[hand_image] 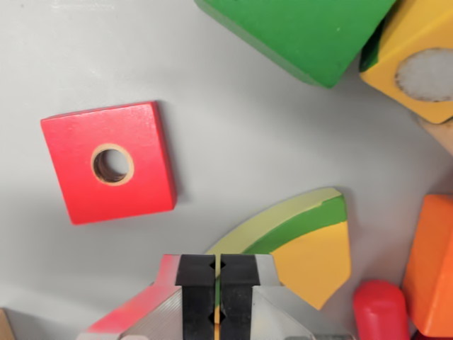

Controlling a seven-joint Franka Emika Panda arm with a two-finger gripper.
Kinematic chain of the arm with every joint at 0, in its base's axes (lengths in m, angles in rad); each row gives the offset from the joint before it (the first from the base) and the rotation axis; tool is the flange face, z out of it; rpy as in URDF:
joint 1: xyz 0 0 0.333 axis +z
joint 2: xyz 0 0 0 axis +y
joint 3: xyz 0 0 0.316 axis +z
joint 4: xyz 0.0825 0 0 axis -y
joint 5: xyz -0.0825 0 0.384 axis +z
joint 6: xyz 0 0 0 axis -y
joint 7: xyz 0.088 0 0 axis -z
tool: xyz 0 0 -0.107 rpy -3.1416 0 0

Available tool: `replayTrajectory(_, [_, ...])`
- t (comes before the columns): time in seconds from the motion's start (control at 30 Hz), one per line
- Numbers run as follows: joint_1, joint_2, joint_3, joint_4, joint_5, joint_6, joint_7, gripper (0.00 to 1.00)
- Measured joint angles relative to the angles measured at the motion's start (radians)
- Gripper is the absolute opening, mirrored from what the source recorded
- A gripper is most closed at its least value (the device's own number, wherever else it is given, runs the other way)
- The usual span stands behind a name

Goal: Pick an object from the bin

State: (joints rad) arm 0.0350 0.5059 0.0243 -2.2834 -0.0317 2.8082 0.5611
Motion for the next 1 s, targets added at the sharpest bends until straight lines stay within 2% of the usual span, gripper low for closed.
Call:
replayTrajectory(0.47, [-0.004, -0.103, 0.005, -0.025, 0.002, -0.08, -0.001, 0.0])
replayTrajectory(1.0, [-0.007, -0.259, 0.009, -0.039, 0.014, -0.223, -0.011, 0.0])
